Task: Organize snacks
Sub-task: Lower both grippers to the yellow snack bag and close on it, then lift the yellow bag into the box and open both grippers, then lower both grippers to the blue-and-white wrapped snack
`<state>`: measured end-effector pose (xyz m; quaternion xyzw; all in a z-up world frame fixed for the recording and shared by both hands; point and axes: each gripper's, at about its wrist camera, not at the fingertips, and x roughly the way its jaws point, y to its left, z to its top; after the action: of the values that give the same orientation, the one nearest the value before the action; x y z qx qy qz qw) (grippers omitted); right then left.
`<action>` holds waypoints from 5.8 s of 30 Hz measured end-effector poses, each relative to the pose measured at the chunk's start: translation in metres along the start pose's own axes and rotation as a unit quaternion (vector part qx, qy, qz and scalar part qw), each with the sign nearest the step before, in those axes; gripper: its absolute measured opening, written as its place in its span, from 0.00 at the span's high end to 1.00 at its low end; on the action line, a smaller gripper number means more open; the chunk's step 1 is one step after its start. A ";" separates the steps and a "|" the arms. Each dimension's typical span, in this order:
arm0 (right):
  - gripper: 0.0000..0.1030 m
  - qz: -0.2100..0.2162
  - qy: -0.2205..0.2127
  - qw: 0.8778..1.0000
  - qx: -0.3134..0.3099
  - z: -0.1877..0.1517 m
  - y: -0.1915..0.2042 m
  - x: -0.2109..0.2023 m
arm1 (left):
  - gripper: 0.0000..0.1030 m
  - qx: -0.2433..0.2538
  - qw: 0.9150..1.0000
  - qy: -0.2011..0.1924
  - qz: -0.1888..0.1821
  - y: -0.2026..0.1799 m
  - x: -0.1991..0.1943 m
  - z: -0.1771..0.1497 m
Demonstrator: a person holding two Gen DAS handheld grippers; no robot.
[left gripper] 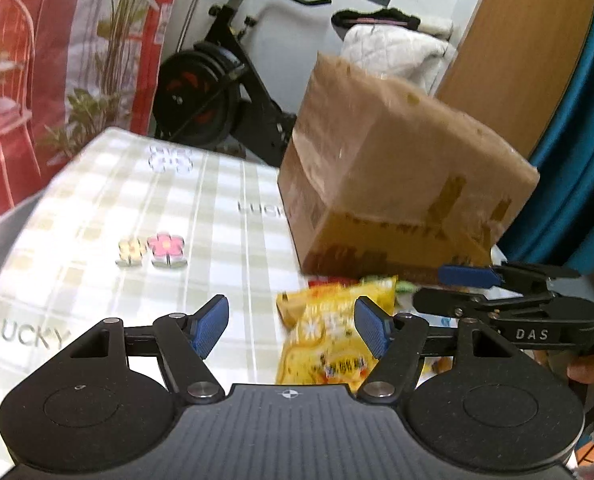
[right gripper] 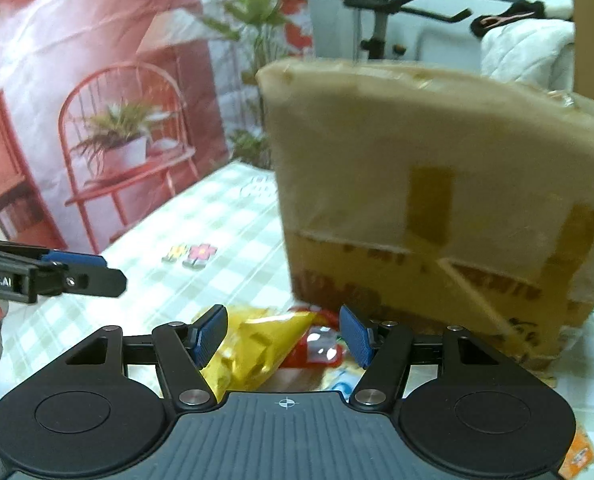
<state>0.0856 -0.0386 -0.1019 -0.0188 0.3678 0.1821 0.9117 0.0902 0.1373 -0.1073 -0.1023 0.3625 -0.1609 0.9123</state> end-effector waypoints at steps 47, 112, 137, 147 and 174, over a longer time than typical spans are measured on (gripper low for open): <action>0.77 0.044 0.087 0.995 0.013 -0.034 -0.013 0.032 | 0.33 -0.048 0.980 0.072 -0.179 0.015 0.113 -0.022; 0.75 -0.010 -0.127 0.990 -0.051 0.150 -0.138 -0.010 | 0.46 0.049 0.995 -0.062 -0.069 -0.109 0.097 0.165; 0.66 -0.022 -0.153 0.987 -0.034 0.059 -0.152 -0.113 | 0.32 0.093 0.989 -0.118 0.012 -0.157 0.020 0.098; 0.66 -0.038 -0.124 0.991 0.016 0.000 -0.165 -0.118 | 0.33 0.054 0.995 -0.078 0.008 -0.141 0.024 0.056; 0.38 0.027 0.018 0.999 -0.025 -0.059 -0.088 -0.034 | 0.48 -0.027 0.995 0.067 -0.063 -0.087 0.074 -0.009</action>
<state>0.0543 -0.1418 -0.1302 -0.0347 0.3802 0.2155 0.8988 0.1159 0.0287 -0.1336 -0.1381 0.4203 -0.2144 0.8708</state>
